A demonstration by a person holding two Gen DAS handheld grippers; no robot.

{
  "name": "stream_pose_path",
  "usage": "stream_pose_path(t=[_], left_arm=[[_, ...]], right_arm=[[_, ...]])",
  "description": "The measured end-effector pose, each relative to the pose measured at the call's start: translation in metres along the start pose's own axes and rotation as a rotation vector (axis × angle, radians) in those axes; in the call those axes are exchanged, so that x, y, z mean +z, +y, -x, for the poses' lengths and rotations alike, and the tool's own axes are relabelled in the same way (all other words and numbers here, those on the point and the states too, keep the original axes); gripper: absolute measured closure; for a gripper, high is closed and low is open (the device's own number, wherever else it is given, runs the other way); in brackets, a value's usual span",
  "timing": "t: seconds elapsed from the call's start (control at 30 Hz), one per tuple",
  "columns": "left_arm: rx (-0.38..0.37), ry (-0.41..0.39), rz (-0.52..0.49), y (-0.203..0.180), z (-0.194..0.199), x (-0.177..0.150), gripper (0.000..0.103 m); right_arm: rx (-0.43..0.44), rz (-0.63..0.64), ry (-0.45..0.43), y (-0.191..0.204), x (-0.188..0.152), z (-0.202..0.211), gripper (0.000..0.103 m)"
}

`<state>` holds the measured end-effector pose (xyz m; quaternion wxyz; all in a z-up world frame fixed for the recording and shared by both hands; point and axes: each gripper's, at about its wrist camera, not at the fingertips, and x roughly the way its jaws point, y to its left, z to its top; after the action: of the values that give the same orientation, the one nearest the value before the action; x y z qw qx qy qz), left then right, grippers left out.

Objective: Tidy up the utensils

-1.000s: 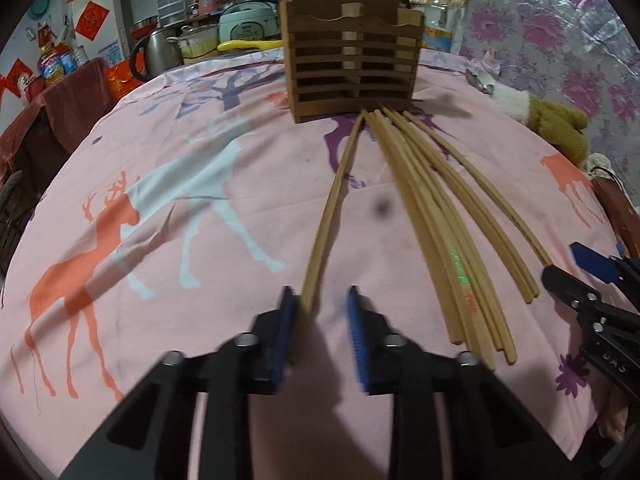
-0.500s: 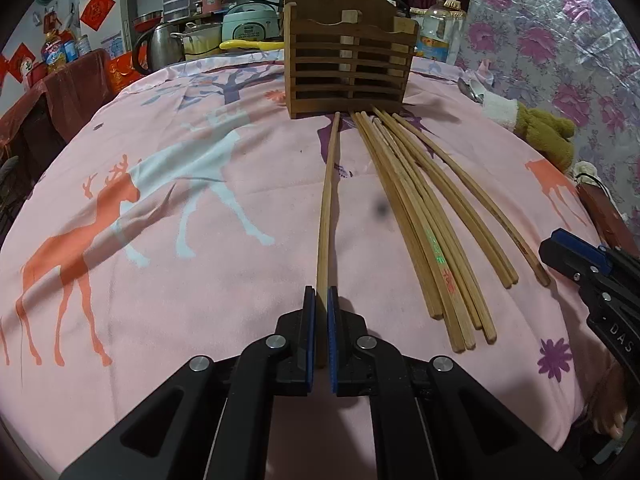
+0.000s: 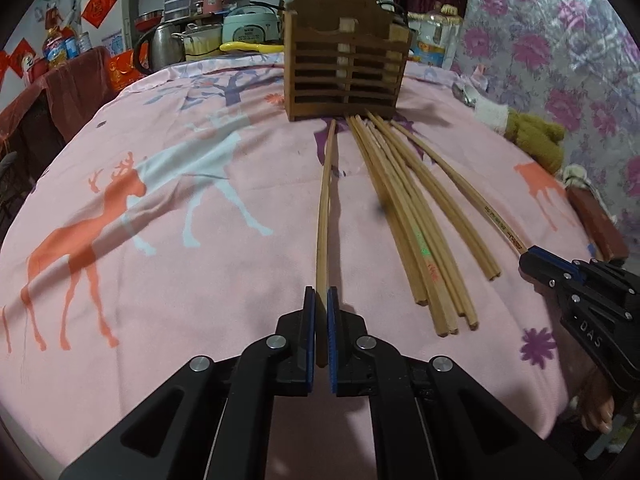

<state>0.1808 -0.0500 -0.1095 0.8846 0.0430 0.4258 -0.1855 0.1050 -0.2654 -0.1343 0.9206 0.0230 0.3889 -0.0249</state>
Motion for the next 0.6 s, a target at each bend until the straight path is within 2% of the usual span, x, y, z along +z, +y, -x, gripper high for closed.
stream_pose_path(t=[0.13,0.33,0.53,0.6], left_arm=[[0.004,-0.05,0.012,0.003,0.018,0.017,0.097],[0.014,-0.134,-0.033,-0.006,0.047,0.056,0.097],[-0.021,-0.113,-0.031,-0.005,0.057,0.075,0.097],[-0.017,-0.102,-0.033,-0.003,0.058,0.072,0.097]], right_arm=[[0.0,-0.02,-0.088,-0.007,0.02,0.02,0.097],[0.029,-0.044,-0.221,-0.018,0.063,0.046,0.097],[0.064,-0.061,-0.33,-0.026,0.103,0.068,0.097],[0.075,-0.043,-0.333,-0.025,0.11,0.069,0.097]])
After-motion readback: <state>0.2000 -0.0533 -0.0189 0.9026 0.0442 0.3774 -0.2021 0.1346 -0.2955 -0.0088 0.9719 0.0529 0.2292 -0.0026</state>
